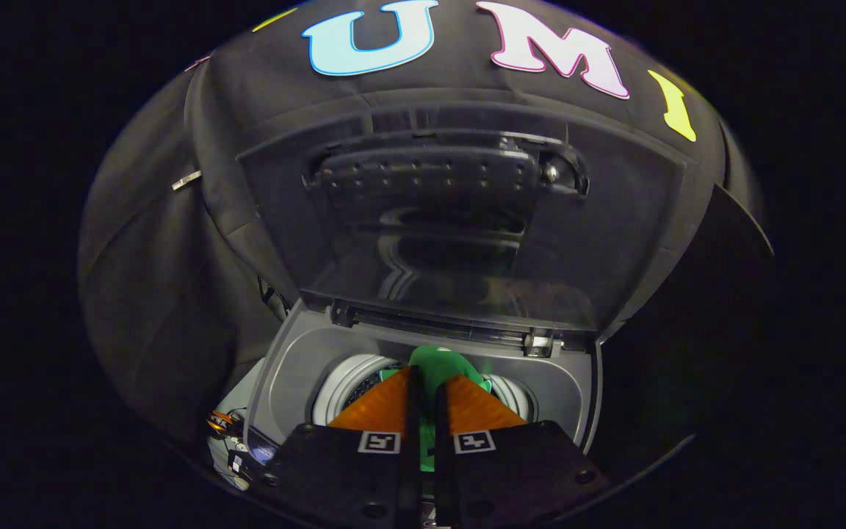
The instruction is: Put the clothes into the washing machine and then close the washing machine lid.
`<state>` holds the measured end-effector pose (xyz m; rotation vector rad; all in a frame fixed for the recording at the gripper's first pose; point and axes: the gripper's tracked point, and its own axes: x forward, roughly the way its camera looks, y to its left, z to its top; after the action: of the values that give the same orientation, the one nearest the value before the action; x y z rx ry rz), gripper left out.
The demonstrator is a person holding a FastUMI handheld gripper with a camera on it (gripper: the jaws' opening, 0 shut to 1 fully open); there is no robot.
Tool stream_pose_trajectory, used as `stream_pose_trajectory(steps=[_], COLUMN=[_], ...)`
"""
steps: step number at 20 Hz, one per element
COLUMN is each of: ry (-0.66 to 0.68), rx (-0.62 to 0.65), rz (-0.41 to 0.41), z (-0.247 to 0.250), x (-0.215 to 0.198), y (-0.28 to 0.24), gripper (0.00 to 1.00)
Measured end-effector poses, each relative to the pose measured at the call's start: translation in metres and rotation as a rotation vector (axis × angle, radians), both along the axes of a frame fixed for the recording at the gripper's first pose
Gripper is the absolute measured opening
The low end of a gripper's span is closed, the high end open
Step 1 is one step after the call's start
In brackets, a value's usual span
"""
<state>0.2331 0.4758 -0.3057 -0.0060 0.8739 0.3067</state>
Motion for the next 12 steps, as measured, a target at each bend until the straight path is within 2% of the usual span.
stream_pose_trajectory(steps=[1, 3, 6, 12], ry=[-0.022, -0.054, -0.095, -0.173], rx=[-0.009, -0.031, -0.037, -0.005], rz=[-0.002, -0.002, -0.059, -0.042], z=[0.0, 0.006, 0.012, 0.041], x=[0.002, 0.004, 0.01, 0.009], y=[-0.003, -0.007, -0.016, -0.014], gripper=[0.13, 0.48, 1.0, 0.99])
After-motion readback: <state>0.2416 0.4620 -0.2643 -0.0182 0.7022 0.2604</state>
